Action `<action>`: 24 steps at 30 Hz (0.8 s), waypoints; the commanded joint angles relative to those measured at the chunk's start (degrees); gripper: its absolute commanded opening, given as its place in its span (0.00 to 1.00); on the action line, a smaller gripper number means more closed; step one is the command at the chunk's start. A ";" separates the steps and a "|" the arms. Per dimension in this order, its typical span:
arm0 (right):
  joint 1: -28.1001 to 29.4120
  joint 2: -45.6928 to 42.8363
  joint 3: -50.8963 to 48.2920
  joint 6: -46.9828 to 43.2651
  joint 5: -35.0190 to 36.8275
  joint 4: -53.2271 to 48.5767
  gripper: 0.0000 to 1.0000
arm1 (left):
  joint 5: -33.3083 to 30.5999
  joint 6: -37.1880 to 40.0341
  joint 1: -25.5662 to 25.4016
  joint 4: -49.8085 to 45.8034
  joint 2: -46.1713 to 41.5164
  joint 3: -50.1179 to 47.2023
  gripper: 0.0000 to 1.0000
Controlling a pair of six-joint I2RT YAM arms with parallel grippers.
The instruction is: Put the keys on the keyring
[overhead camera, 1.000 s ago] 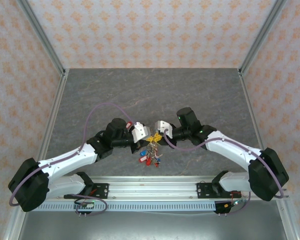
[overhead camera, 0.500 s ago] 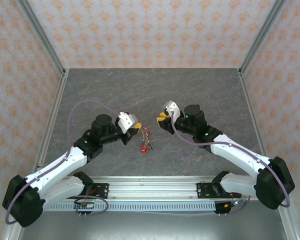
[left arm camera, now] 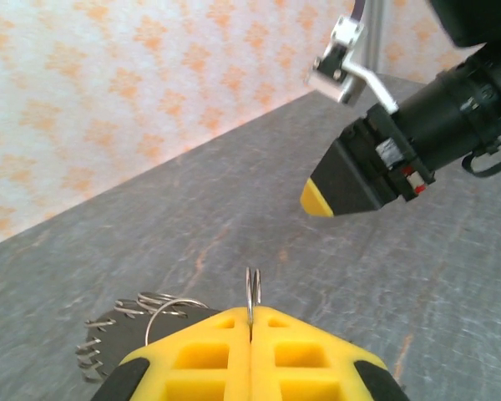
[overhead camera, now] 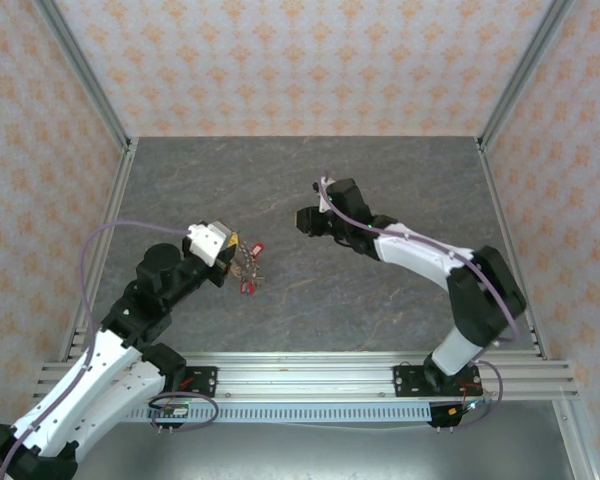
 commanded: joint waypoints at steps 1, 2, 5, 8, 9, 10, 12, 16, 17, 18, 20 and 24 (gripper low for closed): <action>1.33 7.24 7.71 4.07 -6.75 -8.79 0.27 | -7.77 -0.12 0.52 -2.13 -2.86 4.40 0.00; 1.95 10.08 10.96 3.23 -7.92 -11.81 0.27 | -8.79 0.36 0.52 -2.44 -3.70 4.70 0.00; 3.54 17.76 20.42 1.26 -8.56 -20.40 0.27 | -10.05 2.07 0.46 -3.74 -5.30 5.62 0.00; 5.23 24.07 28.78 -0.82 -7.77 -26.30 0.28 | -12.15 2.86 0.44 -6.49 -6.08 7.46 0.00; 5.72 25.70 31.13 -1.31 -7.28 -27.80 0.28 | -12.48 3.29 0.46 -6.91 -6.37 7.71 0.00; 6.26 27.60 33.70 -1.69 -6.96 -29.21 0.28 | -12.93 3.51 0.46 -7.40 -6.53 8.04 0.00; 7.14 31.19 38.26 -1.91 -7.38 -31.40 0.28 | -13.13 3.95 0.51 -8.06 -6.64 8.43 0.00; 7.99 37.02 45.91 -0.82 -7.97 -34.62 0.28 | -12.87 4.02 0.52 -8.73 -6.66 8.74 0.00; 8.05 38.06 47.43 -0.91 -8.43 -35.32 0.28 | -12.77 3.90 0.49 -8.71 -6.67 8.62 0.00; 8.09 38.90 48.49 -1.00 -8.82 -35.84 0.28 | -12.73 3.80 0.52 -8.75 -6.60 8.67 0.00; 8.27 40.39 50.24 -0.76 -10.29 -36.39 0.27 | -12.90 3.71 0.48 -8.76 -6.65 8.46 0.00; 8.62 42.85 52.45 -0.83 -11.58 -37.53 0.27 | -12.98 3.72 0.50 -8.24 -6.02 8.23 0.00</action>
